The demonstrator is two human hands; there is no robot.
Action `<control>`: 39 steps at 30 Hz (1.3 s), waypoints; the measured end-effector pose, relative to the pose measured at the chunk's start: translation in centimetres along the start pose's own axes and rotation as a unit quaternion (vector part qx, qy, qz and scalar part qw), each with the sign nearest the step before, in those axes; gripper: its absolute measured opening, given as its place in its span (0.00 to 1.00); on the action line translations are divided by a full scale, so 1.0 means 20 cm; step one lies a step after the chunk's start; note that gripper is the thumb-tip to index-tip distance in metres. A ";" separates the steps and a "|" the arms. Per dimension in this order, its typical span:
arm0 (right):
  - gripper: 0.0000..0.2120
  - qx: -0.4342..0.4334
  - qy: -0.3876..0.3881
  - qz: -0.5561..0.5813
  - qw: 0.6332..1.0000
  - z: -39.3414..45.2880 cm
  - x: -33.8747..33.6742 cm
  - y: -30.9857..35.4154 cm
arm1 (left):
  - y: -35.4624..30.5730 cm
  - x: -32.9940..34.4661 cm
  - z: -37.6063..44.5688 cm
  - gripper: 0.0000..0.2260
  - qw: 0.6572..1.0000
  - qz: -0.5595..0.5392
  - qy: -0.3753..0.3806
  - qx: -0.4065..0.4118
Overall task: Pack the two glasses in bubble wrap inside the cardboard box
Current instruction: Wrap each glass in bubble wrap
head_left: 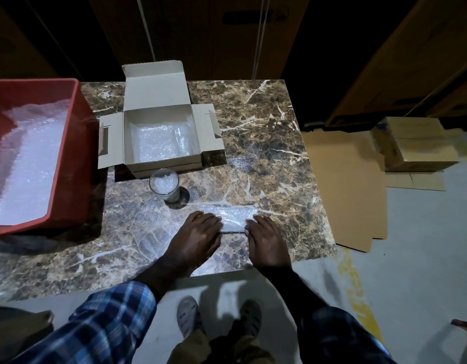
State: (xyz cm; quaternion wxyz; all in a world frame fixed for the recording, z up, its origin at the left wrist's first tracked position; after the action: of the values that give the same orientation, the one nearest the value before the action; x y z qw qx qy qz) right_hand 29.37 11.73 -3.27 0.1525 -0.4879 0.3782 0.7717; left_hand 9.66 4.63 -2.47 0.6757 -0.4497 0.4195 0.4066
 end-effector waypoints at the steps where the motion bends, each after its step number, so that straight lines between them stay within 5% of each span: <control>1: 0.06 0.014 0.006 0.018 1.000 0.02 -0.01 0.01 | 0.00 -0.01 0.00 0.08 0.999 -0.029 0.000 -0.025; 4: 0.02 0.054 0.034 0.065 0.996 0.07 -0.07 0.02 | 0.01 -0.08 0.03 0.04 0.981 -0.161 -0.005 -0.112; 8: 0.15 0.161 0.093 0.137 0.973 0.12 -0.10 0.00 | 0.01 -0.13 0.07 0.08 0.924 -0.271 -0.021 -0.267; 11: 0.07 0.175 0.073 0.136 0.973 0.18 -0.10 -0.01 | 0.00 -0.11 0.06 0.06 0.879 -0.317 -0.061 -0.351; 19: 0.06 0.210 0.063 0.127 0.967 0.25 -0.07 -0.01 | 0.01 -0.08 0.07 0.11 0.891 -0.206 -0.076 -0.397; 28: 0.14 0.275 0.064 -0.026 0.959 0.25 -0.03 0.05 | 0.01 -0.03 0.10 0.11 0.889 -0.097 -0.068 -0.443; 36: 0.26 0.005 0.118 -0.134 0.984 0.18 0.07 0.15 | -0.01 0.01 0.09 0.08 0.911 -0.025 -0.062 -0.406; 39: 0.32 0.019 0.172 -0.101 0.980 0.13 0.14 0.18 | -0.02 0.00 0.09 0.06 0.920 -0.004 -0.064 -0.387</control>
State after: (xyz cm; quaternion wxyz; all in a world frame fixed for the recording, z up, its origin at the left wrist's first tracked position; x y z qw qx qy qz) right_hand 24.23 10.84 -3.43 0.1720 -0.6461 0.3622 0.6495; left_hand 10.37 6.22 -1.97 0.4764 -0.6502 0.1835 0.5627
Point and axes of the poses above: each hand's wrist, its own z-axis towards the middle knuckle, its own x-axis out of the palm, y = z × x, the point moved 2 cm from there along z, towards the middle knuckle, and after that the axes turned 6 degrees about y, right-handed, at the moved point
